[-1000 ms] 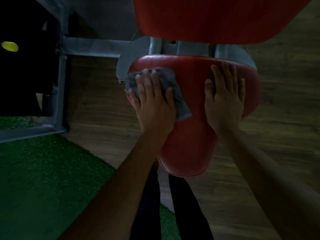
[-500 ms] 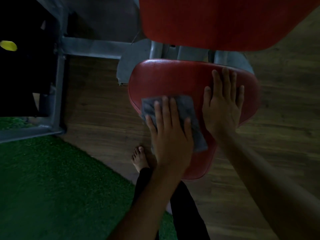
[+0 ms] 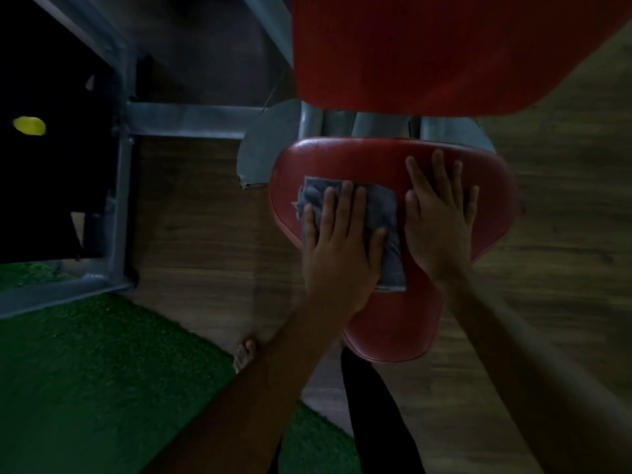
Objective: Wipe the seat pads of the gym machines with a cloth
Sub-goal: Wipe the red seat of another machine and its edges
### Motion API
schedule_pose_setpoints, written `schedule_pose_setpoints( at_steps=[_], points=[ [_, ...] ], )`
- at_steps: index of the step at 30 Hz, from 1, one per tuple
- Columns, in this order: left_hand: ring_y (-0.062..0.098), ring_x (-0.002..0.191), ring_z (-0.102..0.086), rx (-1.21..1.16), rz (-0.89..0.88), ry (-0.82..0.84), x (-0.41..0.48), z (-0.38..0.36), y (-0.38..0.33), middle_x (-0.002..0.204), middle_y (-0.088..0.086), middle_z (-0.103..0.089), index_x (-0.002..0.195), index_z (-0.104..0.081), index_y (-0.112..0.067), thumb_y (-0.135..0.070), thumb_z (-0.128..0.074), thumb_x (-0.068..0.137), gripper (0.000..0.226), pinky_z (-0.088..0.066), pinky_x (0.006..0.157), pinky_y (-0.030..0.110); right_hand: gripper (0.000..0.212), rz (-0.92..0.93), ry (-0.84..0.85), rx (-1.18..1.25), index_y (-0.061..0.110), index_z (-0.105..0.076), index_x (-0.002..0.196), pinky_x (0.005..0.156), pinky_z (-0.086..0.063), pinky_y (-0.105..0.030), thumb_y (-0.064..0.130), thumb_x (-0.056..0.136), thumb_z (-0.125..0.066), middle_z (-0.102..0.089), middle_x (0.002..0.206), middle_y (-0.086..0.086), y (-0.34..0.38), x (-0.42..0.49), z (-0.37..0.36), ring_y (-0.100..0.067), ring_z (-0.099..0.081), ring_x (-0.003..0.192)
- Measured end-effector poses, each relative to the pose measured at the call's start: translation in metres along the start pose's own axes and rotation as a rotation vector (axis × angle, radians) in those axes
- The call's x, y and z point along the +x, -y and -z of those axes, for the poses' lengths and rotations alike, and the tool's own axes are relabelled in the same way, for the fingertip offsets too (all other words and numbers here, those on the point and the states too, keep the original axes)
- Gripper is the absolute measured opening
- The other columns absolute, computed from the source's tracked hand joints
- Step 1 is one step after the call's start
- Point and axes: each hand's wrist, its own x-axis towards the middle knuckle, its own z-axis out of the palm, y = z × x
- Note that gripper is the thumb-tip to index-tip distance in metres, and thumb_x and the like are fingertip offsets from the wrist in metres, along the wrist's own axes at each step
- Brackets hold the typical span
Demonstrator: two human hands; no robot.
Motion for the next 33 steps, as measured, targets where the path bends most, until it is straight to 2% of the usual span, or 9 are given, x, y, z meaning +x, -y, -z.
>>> schedule_pose_setpoints(
  at_steps=[5,12,16,20,23,25,27,30,33],
  points=[
    [0.025,0.152,-0.014,0.022,-0.076,-0.007,0.043,0.005,0.034,0.162,0.005,-0.023,0.155,-0.024,-0.014,-0.049,-0.024,0.103,0.063,-0.001,0.123,0.047,0.048,-0.091,-0.004,0.118,0.032,-0.025,0.155,0.121,0.006,-0.046,0.030,0.107,-0.029,-0.007,0.166,0.004,0.026,-0.015,-0.006,-0.016,0.004,0.153],
    [0.031,0.150,-0.018,-0.049,-0.122,-0.061,0.045,-0.001,0.035,0.160,0.011,-0.029,0.153,-0.028,-0.007,-0.045,-0.028,0.103,0.063,0.002,0.122,0.050,0.049,-0.216,-0.188,0.081,0.037,-0.026,0.154,0.122,0.003,-0.043,0.033,0.105,-0.032,-0.012,0.165,0.007,0.051,-0.020,-0.029,-0.012,-0.001,0.153],
    [0.032,0.149,-0.022,-0.031,-0.229,-0.092,0.053,-0.003,0.040,0.158,0.012,-0.033,0.151,-0.033,-0.006,-0.044,-0.025,0.100,0.064,-0.006,0.122,0.055,0.049,-0.205,-0.211,0.045,0.038,-0.026,0.153,0.122,0.000,-0.046,0.034,0.104,-0.029,-0.013,0.165,0.006,0.050,-0.017,-0.033,-0.014,-0.003,0.153],
    [0.031,0.150,-0.017,-0.040,-0.287,-0.117,0.057,-0.004,0.047,0.160,0.011,-0.029,0.152,-0.031,-0.007,-0.044,-0.020,0.100,0.064,-0.001,0.122,0.054,0.050,-0.146,-0.250,0.011,0.033,-0.029,0.153,0.121,-0.004,-0.051,0.032,0.104,-0.030,-0.018,0.165,0.002,0.045,-0.015,-0.037,-0.019,-0.009,0.153],
    [0.031,0.150,-0.018,-0.079,-0.302,-0.150,0.059,-0.006,0.049,0.159,0.011,-0.031,0.151,-0.033,-0.008,-0.043,-0.028,0.102,0.060,-0.002,0.121,0.055,0.054,-0.087,-0.267,0.022,0.030,-0.045,0.145,0.119,-0.016,-0.056,0.040,0.095,-0.028,-0.036,0.157,0.000,0.043,-0.012,-0.040,-0.025,-0.029,0.147],
    [0.030,0.148,-0.022,-0.099,-0.316,-0.199,0.060,-0.009,0.052,0.156,0.011,-0.036,0.148,-0.037,-0.008,-0.043,-0.030,0.101,0.060,-0.004,0.121,0.054,0.063,-0.051,-0.295,0.044,0.027,-0.057,0.131,0.112,-0.031,-0.057,0.046,0.082,-0.023,-0.055,0.141,-0.005,0.045,-0.014,-0.039,-0.029,-0.049,0.131],
    [0.028,0.146,-0.027,-0.110,-0.338,-0.249,0.060,-0.012,0.054,0.153,0.010,-0.041,0.145,-0.043,-0.009,-0.042,-0.031,0.100,0.058,-0.005,0.121,0.052,0.052,-0.055,-0.308,0.019,0.020,-0.061,0.124,0.105,-0.040,-0.053,0.039,0.088,-0.030,-0.062,0.130,-0.012,0.050,-0.015,-0.039,-0.035,-0.056,0.121],
    [0.026,0.141,-0.036,-0.174,-0.362,-0.320,0.066,-0.016,0.065,0.145,0.007,-0.052,0.135,-0.057,-0.014,-0.041,-0.031,0.097,0.054,-0.011,0.120,0.050,0.041,-0.097,-0.314,-0.039,0.018,-0.058,0.132,0.105,-0.041,-0.053,0.028,0.097,-0.038,-0.061,0.130,-0.014,0.063,-0.008,-0.044,-0.037,-0.054,0.122],
    [0.025,0.133,-0.046,-0.238,-0.360,-0.439,0.073,-0.017,0.082,0.133,0.004,-0.062,0.120,-0.066,-0.016,-0.041,-0.035,0.094,0.048,-0.017,0.117,0.048,0.064,-0.101,-0.287,-0.054,0.028,-0.055,0.135,0.108,-0.037,-0.057,0.050,0.082,-0.026,-0.058,0.136,-0.010,0.076,-0.001,-0.052,-0.036,-0.050,0.128]
  ],
)
